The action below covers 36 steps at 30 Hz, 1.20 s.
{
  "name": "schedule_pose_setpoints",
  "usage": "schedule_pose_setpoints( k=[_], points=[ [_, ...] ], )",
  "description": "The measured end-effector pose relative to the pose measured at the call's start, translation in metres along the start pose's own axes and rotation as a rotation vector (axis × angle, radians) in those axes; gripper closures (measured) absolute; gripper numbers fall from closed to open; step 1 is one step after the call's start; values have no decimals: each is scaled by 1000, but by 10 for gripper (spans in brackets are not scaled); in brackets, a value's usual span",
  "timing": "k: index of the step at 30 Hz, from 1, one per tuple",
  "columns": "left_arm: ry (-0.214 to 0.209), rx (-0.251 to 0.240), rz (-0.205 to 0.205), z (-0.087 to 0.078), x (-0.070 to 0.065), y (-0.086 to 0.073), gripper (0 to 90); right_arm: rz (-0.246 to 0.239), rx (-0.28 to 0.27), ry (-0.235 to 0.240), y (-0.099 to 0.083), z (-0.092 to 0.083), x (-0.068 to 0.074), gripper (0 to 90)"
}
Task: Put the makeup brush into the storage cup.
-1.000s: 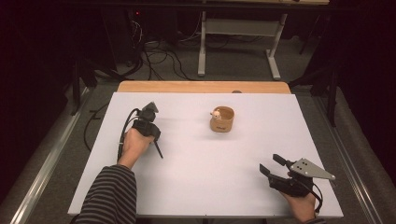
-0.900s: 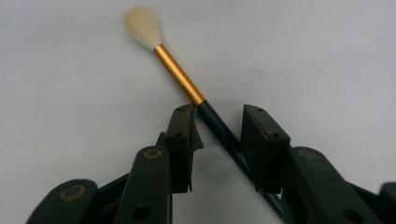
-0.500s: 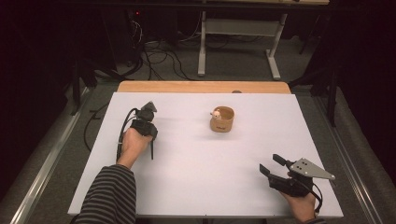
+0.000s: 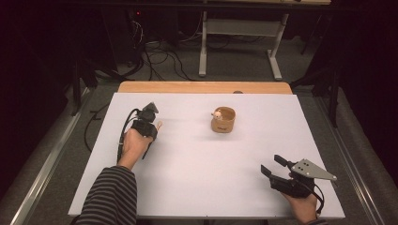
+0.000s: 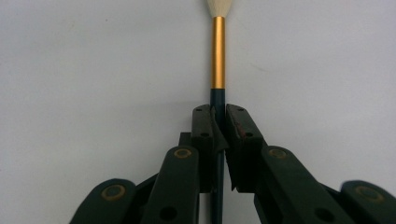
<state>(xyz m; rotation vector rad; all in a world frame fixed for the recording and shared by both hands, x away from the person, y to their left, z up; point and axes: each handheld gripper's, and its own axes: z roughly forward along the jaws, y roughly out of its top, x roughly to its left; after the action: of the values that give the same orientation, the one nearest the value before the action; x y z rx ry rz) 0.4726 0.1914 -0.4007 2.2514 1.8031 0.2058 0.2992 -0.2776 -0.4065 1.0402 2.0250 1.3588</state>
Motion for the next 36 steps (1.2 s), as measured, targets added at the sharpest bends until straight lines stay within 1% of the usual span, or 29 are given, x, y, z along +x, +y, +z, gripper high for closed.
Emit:
schedule_pose_setpoints(
  k=[5,11,15,18,22,24,28,36],
  points=[
    [-17,-2,-14,0,3,0,824,-1,5,0,0,0,0,359],
    [-21,-4,-4,0,3,0,826,-5,7,-1,0,0,1,359],
    [-23,-10,12,0,3,-1,828,-15,7,-2,0,1,1,359],
    [-31,-11,22,0,4,-1,828,-17,7,-3,0,1,1,359],
    [-50,-12,23,-1,7,-2,829,-14,8,-2,0,1,1,358],
    [-55,-19,26,-2,7,-2,828,-6,11,-2,0,1,1,359],
    [-70,-33,34,-5,7,-2,829,-13,10,-1,0,1,1,359],
    [-96,-73,49,-13,6,-4,828,-11,11,2,0,1,1,359]
  ],
)
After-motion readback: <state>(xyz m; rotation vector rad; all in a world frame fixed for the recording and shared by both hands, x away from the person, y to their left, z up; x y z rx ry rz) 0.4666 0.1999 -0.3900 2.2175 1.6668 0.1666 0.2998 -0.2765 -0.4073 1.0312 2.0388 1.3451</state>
